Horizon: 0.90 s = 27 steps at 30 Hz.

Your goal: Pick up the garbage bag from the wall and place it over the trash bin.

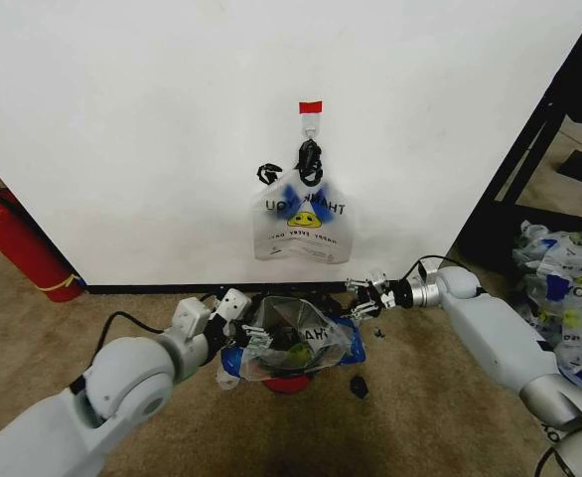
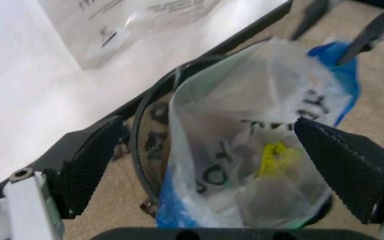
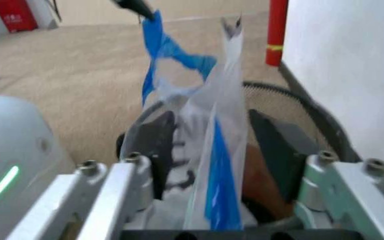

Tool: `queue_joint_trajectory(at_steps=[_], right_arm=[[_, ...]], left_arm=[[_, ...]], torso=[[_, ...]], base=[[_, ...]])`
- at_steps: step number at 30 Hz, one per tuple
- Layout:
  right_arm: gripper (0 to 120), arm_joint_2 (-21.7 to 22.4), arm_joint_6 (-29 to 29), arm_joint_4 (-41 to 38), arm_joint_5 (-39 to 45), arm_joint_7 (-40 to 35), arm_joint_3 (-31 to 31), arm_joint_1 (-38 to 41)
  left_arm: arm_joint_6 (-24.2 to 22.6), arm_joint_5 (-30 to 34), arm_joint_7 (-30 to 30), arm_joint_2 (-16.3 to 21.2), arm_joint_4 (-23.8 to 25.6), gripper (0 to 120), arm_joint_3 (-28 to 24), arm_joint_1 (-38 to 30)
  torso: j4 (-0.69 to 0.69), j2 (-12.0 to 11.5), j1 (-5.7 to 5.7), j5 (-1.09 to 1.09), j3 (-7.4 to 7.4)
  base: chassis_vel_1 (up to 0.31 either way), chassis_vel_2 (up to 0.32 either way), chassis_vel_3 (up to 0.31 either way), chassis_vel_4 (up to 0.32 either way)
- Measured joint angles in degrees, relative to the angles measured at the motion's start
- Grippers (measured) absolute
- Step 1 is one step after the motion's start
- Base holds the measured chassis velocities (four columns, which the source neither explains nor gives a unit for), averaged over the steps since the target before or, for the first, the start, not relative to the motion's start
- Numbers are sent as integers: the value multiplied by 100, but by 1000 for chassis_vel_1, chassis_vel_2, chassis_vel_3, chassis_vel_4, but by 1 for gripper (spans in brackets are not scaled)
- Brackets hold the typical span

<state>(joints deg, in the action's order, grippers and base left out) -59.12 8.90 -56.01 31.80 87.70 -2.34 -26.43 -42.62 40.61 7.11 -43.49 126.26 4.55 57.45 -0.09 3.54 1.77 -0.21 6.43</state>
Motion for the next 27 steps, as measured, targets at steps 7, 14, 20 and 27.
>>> queue_joint_trajectory(at_steps=[7,14,20,27], right_arm=[[23,9,0,134,-201,56,102,9],[8,-1,10,202,-207,58,115,56],[0,-9,30,177,-199,56,107,25],[0,50,31,110,-195,53,104,-56]], left_arm=[[20,-262,-3,101,-190,98,55,226],[30,-451,-118,142,-294,88,123,464],[37,-466,-124,72,-343,70,68,470],[43,-527,-132,48,-395,46,20,458]], torso=[[1,0,0,-1,0],[2,0,0,-1,0],[1,0,0,-1,0],[1,0,0,-1,0]], base=[[0,0,0,0],[0,0,0,0],[0,0,0,0],[0,0,0,0]])
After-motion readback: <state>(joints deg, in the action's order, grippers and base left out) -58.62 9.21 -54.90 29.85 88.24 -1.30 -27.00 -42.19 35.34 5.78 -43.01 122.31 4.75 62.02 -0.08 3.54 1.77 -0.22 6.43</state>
